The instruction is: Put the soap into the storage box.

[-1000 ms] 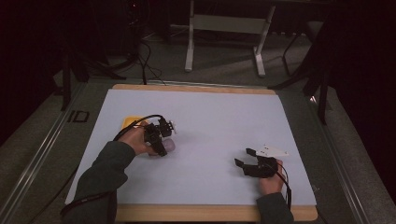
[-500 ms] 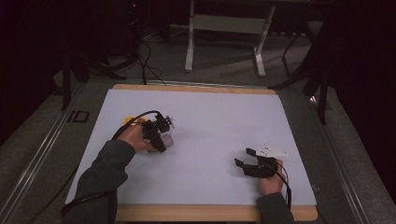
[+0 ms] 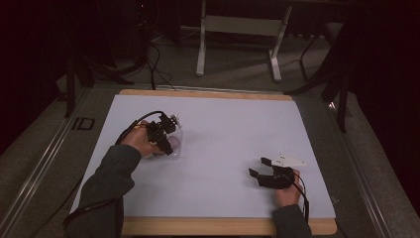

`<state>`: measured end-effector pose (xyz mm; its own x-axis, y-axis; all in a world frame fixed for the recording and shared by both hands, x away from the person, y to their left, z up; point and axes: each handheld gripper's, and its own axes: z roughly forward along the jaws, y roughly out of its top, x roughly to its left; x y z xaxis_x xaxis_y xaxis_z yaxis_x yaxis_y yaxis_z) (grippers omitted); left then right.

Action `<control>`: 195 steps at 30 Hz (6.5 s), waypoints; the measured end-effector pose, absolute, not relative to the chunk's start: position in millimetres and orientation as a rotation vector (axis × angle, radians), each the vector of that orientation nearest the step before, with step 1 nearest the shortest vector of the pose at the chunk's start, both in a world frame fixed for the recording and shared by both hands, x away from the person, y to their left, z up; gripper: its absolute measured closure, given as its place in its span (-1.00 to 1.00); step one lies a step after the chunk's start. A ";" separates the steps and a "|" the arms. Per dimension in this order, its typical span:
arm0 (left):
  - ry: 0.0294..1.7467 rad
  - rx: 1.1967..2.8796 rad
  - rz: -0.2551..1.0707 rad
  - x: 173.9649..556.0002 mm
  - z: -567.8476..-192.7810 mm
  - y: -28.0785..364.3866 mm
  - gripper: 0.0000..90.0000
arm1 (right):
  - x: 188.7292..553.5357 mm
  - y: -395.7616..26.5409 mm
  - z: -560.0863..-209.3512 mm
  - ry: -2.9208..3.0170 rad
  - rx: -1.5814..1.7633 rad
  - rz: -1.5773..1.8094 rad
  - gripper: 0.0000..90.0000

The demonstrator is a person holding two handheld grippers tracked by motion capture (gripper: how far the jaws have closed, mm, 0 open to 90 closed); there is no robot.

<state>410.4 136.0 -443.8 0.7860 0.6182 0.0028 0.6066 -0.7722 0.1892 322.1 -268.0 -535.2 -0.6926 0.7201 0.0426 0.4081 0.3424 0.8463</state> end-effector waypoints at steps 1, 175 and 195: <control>0.977 2.793 0.097 412.1 -445.1 137.0 0.11 | 322.1 -267.9 -535.3 2.272 1.000 1.285 -0.36; 1.848 2.242 0.132 451.9 -466.5 226.8 0.11 | 321.8 -267.1 -535.3 2.277 0.990 1.279 -0.36; 1.878 2.264 0.135 451.2 -477.7 224.6 0.11 | 321.8 -266.7 -535.4 2.277 0.986 1.278 -0.36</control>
<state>451.2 224.6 -477.7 0.1904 0.9801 -0.0553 0.9622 -0.1752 0.2087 321.8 -266.7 -535.4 -0.6973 0.7160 0.0340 0.4020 0.3514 0.8456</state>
